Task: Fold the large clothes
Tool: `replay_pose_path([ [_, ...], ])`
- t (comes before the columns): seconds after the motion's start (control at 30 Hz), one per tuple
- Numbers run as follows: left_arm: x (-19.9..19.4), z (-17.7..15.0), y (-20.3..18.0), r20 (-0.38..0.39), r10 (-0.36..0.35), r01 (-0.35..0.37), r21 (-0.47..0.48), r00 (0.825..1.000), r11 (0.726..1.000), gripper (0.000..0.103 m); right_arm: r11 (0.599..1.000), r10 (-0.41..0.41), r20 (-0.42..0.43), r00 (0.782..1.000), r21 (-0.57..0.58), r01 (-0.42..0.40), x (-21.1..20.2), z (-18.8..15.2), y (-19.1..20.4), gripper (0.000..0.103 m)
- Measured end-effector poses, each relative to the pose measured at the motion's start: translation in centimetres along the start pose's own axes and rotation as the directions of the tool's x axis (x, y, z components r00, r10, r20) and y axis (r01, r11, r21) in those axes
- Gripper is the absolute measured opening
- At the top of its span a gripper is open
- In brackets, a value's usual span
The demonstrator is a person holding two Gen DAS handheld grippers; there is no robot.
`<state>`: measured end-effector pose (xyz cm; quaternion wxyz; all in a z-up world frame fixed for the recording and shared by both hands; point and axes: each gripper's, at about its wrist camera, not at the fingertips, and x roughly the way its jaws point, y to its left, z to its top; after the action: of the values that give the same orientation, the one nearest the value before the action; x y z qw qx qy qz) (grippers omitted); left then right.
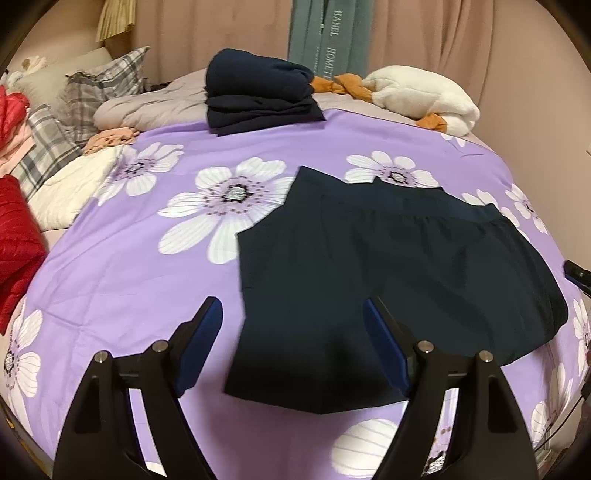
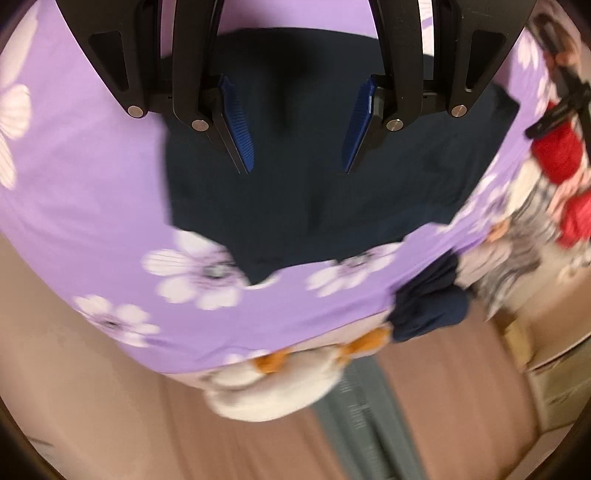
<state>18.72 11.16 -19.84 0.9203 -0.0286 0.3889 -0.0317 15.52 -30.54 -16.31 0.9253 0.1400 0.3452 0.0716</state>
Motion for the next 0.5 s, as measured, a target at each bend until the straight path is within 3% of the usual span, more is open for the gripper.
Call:
replay_pose_path([
  [0.2, 2.5, -0.5, -2.7, -0.053, -0.048, 0.048, 0.006, 0.997, 0.999, 0.083, 0.996, 0.032, -0.080, 0.996, -0.084, -0.039, 4.1, -0.7, 3.6, 0.050],
  [0.5, 6.8, -2.1, -5.3, -0.160, -0.041, 0.052, 0.064, 0.986, 0.997, 0.083, 0.963, -0.121, -0.162, 0.979, -0.260, 0.076, 7.7, -2.8, 6.2, 0.050],
])
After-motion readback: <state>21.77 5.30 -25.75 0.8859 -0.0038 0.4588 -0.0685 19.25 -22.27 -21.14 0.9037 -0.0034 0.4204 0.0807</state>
